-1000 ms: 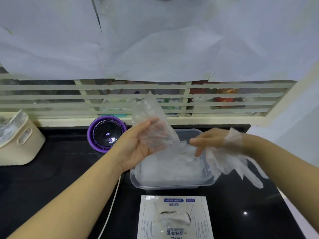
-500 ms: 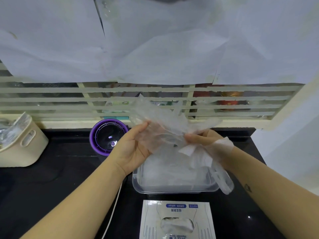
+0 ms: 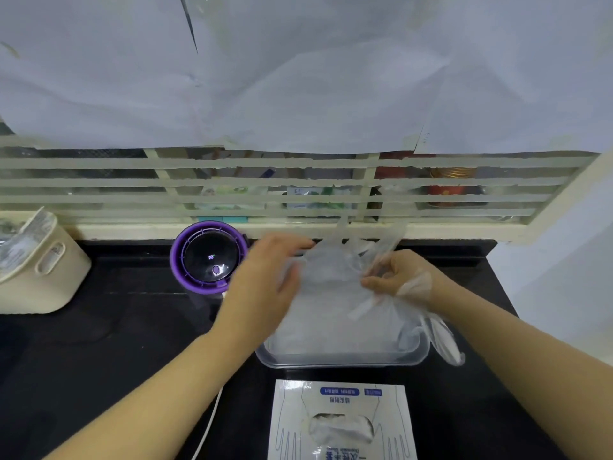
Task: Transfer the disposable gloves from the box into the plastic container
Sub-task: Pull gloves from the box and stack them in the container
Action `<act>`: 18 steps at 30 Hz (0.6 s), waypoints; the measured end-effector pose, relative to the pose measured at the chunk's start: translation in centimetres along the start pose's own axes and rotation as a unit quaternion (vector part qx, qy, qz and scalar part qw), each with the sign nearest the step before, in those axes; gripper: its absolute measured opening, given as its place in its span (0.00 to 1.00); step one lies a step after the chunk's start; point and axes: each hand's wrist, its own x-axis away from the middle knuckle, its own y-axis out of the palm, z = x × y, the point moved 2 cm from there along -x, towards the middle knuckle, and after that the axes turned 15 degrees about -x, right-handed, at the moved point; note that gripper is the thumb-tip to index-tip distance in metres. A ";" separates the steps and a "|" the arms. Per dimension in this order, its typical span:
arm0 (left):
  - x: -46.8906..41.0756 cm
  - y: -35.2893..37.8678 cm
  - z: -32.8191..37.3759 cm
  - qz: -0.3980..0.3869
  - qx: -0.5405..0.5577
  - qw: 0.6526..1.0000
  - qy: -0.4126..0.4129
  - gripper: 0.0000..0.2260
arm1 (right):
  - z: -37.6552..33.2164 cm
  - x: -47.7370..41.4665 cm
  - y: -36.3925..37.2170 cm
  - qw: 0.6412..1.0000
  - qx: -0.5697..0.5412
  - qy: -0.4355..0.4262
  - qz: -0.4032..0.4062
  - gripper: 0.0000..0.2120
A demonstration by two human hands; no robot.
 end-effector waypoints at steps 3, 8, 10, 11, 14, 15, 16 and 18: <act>-0.5 4.3 0.0 -0.288 -0.157 0.942 0.075 0.19 | 1.0 -0.8 1.6 0.994 0.096 0.046 -0.027 0.09; -0.4 8.8 -1.7 -0.447 -0.241 0.856 0.093 0.26 | -0.6 0.7 0.3 0.955 0.294 0.049 0.018 0.28; -0.4 9.5 -2.2 -0.462 -0.260 0.841 0.110 0.27 | -2.5 1.6 -1.5 0.945 0.318 0.011 0.072 0.29; -0.5 9.8 -2.3 -0.467 -0.265 0.835 0.116 0.28 | -3.5 1.8 -2.0 0.947 0.306 -0.020 0.096 0.28; -0.6 10.8 -2.3 -0.487 -0.276 0.819 0.129 0.29 | -4.7 0.9 -0.3 0.959 0.270 -0.083 0.015 0.20; -0.6 11.0 -2.2 -0.496 -0.281 0.811 0.134 0.29 | -4.2 0.1 1.3 0.956 0.279 -0.073 -0.050 0.19; -0.6 11.4 -2.1 -0.506 -0.286 0.801 0.139 0.30 | -3.3 -0.7 2.8 0.948 0.296 -0.052 -0.106 0.22; -0.6 12.0 -2.0 -0.529 -0.295 0.783 0.140 0.32 | -0.8 -2.8 5.1 0.923 0.341 0.015 -0.175 0.31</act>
